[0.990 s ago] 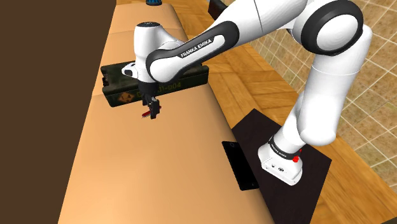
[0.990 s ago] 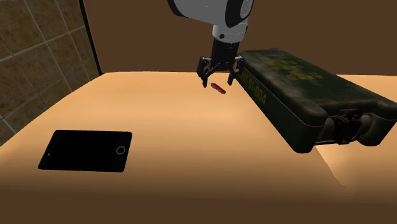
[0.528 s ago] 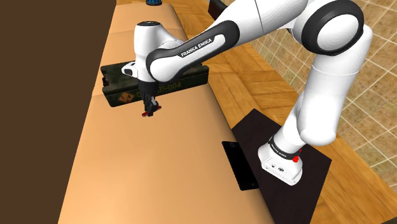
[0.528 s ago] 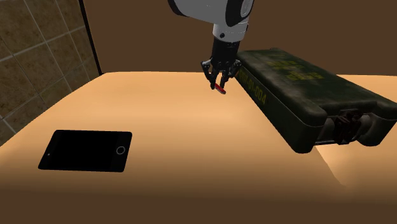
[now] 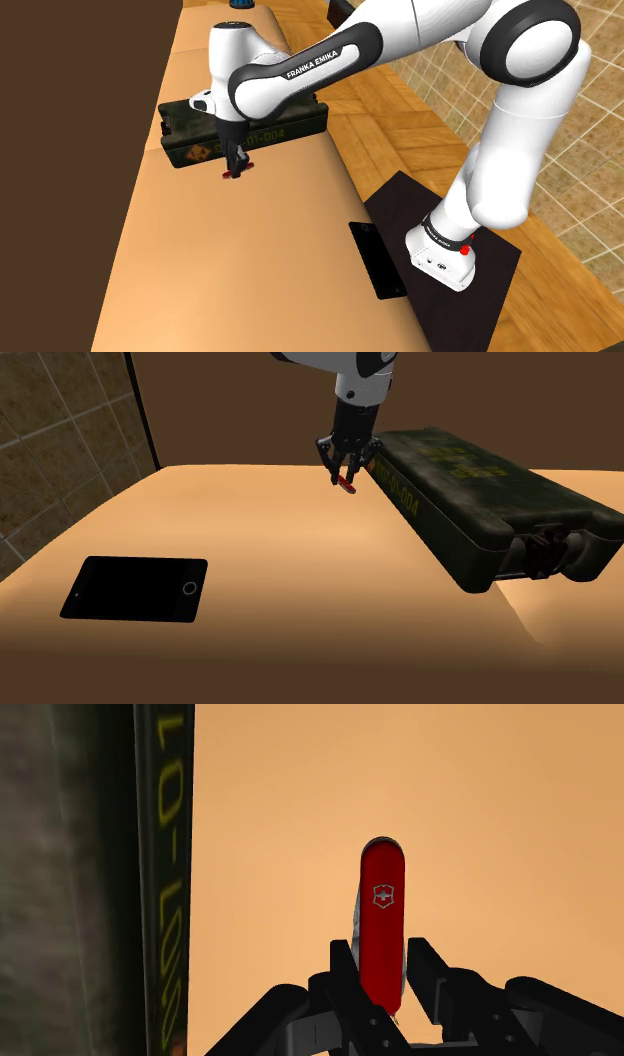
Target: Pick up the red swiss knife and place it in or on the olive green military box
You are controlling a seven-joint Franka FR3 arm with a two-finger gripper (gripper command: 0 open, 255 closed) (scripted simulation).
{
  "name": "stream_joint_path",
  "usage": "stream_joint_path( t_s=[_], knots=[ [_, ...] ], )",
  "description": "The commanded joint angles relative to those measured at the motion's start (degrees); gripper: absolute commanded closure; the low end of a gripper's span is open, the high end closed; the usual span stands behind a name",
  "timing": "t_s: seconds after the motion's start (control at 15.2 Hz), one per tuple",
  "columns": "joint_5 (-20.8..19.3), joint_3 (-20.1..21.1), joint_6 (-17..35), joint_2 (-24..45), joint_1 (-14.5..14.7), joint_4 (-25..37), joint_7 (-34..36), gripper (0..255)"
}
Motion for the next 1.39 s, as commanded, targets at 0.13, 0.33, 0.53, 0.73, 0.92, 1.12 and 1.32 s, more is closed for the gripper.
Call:
stream_joint_path(
  t_s=[0.13,0.33,0.53,0.73,0.92,1.12,1.32],
  knots=[
    [0.17,0.10,-2.60,-1.25,-0.04,1.36,0.23,255],
    [0.30,0.15,-4.65,-2.15,-0.12,2.54,0.35,255],
    [0.40,0.19,-6.73,-2.95,-0.19,3.84,0.48,255],
    [0.49,0.21,-8.83,-3.66,-0.24,5.26,0.63,255],
    [0.55,0.24,-10.96,-4.26,-0.29,6.81,0.79,255],
    [0.59,0.25,-13.11,-4.76,-0.32,8.48,0.97,255],
    [0.61,0.27,-15.29,-5.15,-0.35,10.28,1.17,255]
  ],
)
